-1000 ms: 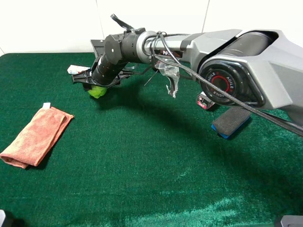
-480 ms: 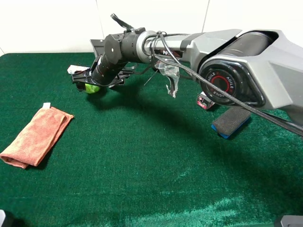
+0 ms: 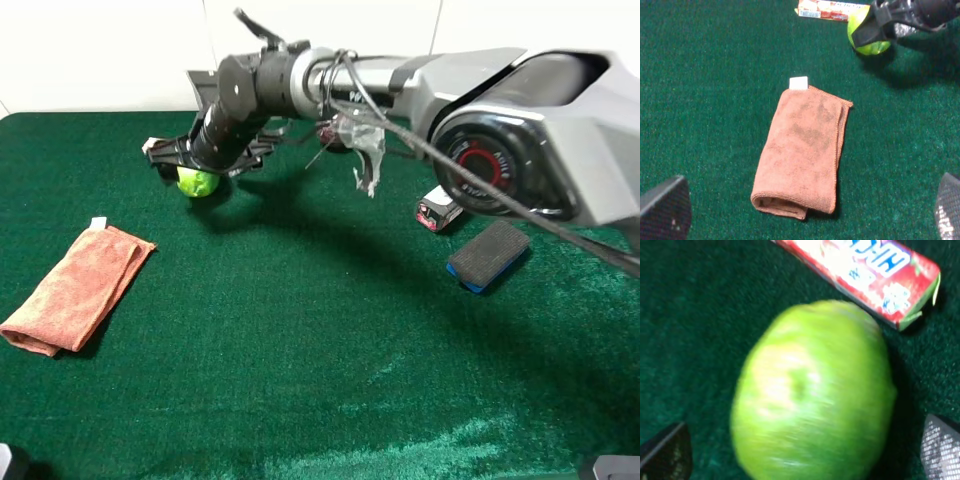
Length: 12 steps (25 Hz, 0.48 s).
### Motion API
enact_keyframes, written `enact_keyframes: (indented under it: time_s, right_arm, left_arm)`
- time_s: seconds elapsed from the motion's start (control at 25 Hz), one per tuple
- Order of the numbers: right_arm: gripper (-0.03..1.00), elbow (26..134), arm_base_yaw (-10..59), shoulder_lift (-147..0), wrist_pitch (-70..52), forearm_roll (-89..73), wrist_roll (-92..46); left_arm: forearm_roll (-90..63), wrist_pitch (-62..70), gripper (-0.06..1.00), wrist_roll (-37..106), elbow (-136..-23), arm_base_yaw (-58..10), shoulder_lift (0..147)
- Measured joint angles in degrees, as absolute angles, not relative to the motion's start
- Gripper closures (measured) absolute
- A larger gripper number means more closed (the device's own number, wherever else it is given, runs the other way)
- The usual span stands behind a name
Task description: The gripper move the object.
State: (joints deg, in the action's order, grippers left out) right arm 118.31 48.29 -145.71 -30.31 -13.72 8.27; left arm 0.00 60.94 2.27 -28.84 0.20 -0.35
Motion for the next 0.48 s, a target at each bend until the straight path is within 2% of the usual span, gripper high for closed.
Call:
enact_keyframes:
  time_s: [0.24, 0.48]
  right_arm:
    - [0.27, 118.43, 48.29, -141.31, -36.62, -12.39, 8.27]
    - [0.27, 119.06, 47.80, -136.04, -47.91, -11.75, 7.39]
  left_arm:
    - [0.00, 60.94, -0.05, 2.27, -28.84, 0.20, -0.35]
    - [0.00, 60.94, -0.05, 2.27, -28.84, 0.20, -0.35]
